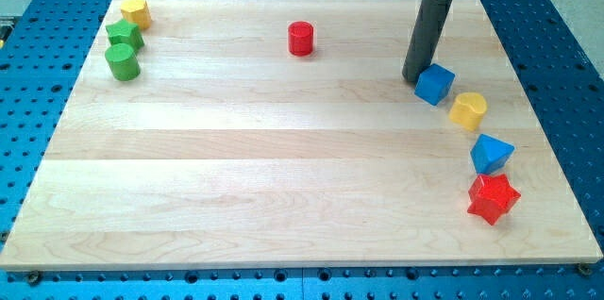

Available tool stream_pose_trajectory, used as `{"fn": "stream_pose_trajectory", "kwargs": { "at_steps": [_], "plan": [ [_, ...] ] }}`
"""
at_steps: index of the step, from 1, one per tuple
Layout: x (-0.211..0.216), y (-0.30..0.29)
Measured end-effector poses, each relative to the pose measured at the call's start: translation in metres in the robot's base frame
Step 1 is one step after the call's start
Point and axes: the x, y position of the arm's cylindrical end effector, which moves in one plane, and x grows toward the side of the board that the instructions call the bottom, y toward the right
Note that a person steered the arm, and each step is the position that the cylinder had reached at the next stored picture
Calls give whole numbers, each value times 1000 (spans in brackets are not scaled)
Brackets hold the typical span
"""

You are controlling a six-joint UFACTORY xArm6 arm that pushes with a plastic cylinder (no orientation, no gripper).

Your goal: Push the blue cube to the top of the yellow heart

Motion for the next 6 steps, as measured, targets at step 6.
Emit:
{"fn": "stream_pose_trajectory", "kwargs": {
  "at_steps": [6],
  "plan": [
    [27, 21]
  ]
}}
